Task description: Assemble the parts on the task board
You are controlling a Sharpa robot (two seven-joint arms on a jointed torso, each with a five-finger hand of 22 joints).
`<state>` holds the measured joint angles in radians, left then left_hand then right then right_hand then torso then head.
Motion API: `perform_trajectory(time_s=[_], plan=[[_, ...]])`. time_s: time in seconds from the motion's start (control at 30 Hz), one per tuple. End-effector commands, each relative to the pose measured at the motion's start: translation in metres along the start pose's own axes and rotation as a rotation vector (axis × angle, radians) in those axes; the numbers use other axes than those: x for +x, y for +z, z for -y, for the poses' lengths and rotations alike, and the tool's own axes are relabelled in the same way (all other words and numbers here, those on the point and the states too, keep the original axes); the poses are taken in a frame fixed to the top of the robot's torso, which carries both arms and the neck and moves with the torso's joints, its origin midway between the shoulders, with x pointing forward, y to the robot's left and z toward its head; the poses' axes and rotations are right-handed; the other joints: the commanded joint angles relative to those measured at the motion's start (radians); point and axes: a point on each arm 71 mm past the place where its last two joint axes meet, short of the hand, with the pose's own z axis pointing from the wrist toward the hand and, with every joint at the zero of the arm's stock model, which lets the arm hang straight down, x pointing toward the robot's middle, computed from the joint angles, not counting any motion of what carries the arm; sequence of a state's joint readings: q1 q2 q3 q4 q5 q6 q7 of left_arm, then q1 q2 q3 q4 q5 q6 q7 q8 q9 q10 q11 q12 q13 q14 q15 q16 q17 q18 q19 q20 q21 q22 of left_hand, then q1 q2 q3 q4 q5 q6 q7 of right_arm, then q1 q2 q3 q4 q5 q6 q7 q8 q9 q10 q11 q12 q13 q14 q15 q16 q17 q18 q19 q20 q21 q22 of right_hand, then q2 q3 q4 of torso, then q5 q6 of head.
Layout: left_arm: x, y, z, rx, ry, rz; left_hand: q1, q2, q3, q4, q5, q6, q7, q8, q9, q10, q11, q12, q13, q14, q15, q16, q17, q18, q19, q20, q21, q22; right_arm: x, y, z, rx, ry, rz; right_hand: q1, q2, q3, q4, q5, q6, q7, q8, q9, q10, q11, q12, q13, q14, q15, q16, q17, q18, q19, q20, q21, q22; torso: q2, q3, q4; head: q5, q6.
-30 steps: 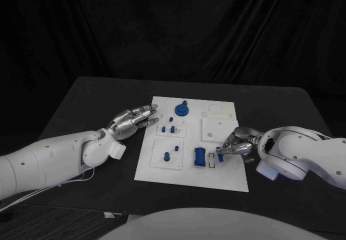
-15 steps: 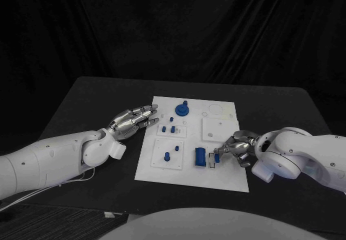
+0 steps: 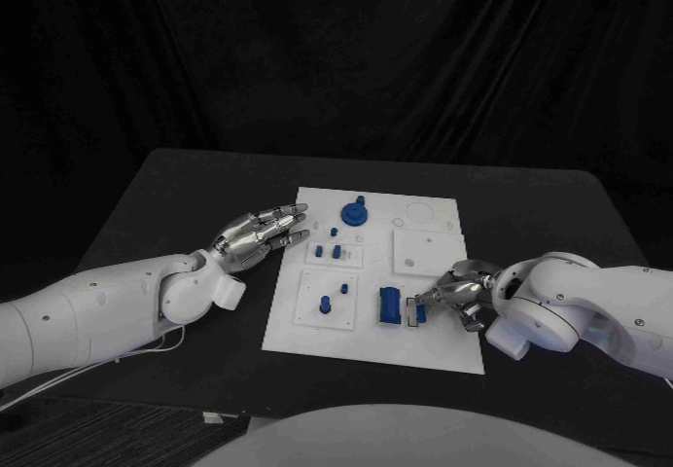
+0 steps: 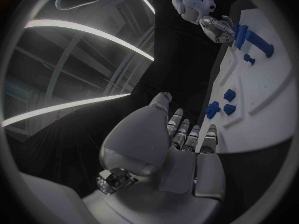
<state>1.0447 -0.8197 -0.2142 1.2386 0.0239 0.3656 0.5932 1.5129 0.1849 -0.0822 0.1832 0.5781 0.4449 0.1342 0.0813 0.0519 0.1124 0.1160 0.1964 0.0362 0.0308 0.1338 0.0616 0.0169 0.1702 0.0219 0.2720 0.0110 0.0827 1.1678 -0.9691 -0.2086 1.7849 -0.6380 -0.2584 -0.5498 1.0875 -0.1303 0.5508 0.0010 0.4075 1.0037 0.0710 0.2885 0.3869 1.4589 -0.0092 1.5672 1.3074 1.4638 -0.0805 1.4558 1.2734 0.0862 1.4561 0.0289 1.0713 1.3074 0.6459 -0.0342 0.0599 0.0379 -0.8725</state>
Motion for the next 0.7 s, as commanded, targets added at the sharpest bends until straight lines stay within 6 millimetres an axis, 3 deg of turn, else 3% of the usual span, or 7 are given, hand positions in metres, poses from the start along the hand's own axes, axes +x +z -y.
perform_trajectory(time_s=[0.03, 0.53, 0.7], plan=[[0.0022, 0.0007, 0.0000, 0.012, -0.016, -0.014, 0.003, 0.001, 0.001, -0.003, 0.007, 0.003, 0.005, 0.006, 0.001, 0.002, 0.006, 0.004, 0.001, 0.003, 0.002, 0.003, 0.001, 0.012, 0.003, -0.004, 0.005, 0.000, 0.0018, 0.0007, 0.0022, 0.022, -0.011, -0.002, -0.006, 0.002, 0.056, -0.064, -0.005, -0.008, 0.000, 0.006, 0.001, 0.112, 0.000, 0.004, 0.263, 0.055, 0.003, -0.007, -0.003, 0.013, -0.008, 0.001, -0.007, 0.124, 0.000, 0.0001, 0.0000, 0.000, 0.000], [0.0021, 0.0007, -0.0005, 0.010, -0.017, -0.015, 0.003, 0.001, 0.002, -0.004, 0.007, 0.002, 0.005, 0.006, 0.001, 0.002, 0.006, 0.003, 0.001, 0.003, 0.002, 0.003, 0.001, 0.012, 0.003, -0.004, 0.005, 0.000, 0.0095, 0.0045, 0.0085, 0.034, -0.019, -0.018, -0.013, 0.005, 0.045, -0.060, -0.012, -0.014, 0.001, 0.008, 0.004, 0.112, 0.001, 0.004, 0.263, 0.053, 0.004, -0.010, -0.011, 0.014, -0.010, 0.002, -0.014, 0.122, 0.000, 0.0000, 0.0005, 0.002, 0.000], [0.0021, 0.0007, -0.0008, 0.008, -0.018, -0.016, 0.003, 0.001, 0.003, -0.004, 0.007, 0.001, 0.005, 0.006, 0.001, 0.001, 0.006, 0.003, 0.001, 0.003, 0.002, 0.003, 0.000, 0.012, 0.002, -0.004, 0.005, -0.001, 0.0106, 0.0054, 0.0102, 0.035, -0.014, -0.013, -0.048, 0.013, -0.011, -0.033, -0.015, -0.024, 0.000, 0.016, 0.010, 0.112, 0.001, 0.004, 0.263, 0.050, 0.005, -0.013, -0.018, 0.015, -0.012, 0.004, -0.025, 0.119, -0.001, -0.0002, 0.0000, 0.002, 0.000]])
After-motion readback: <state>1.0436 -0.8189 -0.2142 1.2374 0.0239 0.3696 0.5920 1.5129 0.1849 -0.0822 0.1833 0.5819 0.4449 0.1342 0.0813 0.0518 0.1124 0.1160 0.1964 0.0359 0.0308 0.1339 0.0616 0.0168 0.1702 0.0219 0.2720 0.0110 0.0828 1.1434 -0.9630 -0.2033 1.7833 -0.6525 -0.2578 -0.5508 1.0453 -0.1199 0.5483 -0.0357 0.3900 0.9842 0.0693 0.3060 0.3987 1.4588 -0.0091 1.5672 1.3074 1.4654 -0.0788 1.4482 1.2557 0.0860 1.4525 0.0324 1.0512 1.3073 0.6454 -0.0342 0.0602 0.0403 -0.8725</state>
